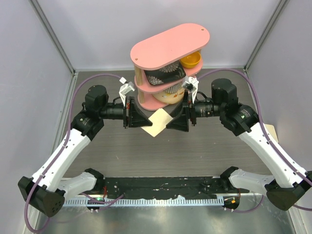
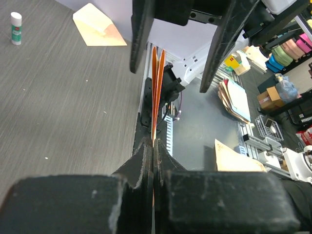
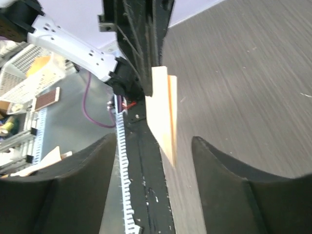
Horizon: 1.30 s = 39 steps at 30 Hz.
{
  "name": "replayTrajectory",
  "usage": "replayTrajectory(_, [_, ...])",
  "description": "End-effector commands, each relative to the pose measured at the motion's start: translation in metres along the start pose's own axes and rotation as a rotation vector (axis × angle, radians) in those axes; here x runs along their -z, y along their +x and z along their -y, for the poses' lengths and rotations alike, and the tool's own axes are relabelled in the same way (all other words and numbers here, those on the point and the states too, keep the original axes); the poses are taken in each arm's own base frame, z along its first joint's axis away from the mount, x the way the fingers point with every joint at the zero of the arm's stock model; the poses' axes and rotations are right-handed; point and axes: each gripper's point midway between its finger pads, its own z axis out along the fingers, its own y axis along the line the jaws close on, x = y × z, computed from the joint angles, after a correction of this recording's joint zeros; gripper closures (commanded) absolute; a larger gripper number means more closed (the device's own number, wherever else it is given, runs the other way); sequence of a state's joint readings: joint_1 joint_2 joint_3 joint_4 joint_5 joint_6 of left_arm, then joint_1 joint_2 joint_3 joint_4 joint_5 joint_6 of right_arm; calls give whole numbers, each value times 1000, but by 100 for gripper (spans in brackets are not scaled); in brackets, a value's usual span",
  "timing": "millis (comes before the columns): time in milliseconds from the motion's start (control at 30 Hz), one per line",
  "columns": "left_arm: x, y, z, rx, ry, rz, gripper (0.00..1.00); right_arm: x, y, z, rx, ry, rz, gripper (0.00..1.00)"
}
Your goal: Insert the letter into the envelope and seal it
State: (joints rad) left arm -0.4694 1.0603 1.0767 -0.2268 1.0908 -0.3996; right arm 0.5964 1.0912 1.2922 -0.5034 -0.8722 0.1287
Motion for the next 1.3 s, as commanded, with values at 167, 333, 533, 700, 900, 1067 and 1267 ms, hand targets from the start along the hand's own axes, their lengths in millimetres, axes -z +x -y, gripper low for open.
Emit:
replayTrajectory(167, [7, 12, 3, -49, -28, -17, 100, 57, 31, 78, -36, 298, -303, 13])
replayTrajectory(333, [6, 17, -1, -47, -26, -38, 100, 145, 81, 131, 12, 454, -585, 13])
replayTrajectory(533, [7, 17, -1, -59, -25, -50, 100, 290, 156, 193, -40, 662, -891, 13])
replayTrajectory(700, [7, 18, -2, -73, -26, -56, 100, 360, 193, 216, -119, 654, -1027, 13])
replayTrajectory(900, [5, 16, -4, -88, -27, -53, 100, 403, 229, 252, -145, 655, -1143, 15])
replayTrajectory(1067, [5, 17, -5, -78, -30, -57, 100, 422, 251, 276, -174, 646, -1213, 15])
replayTrajectory(1267, [6, 17, -5, -84, -32, -56, 100, 450, 280, 285, -221, 604, -1327, 14])
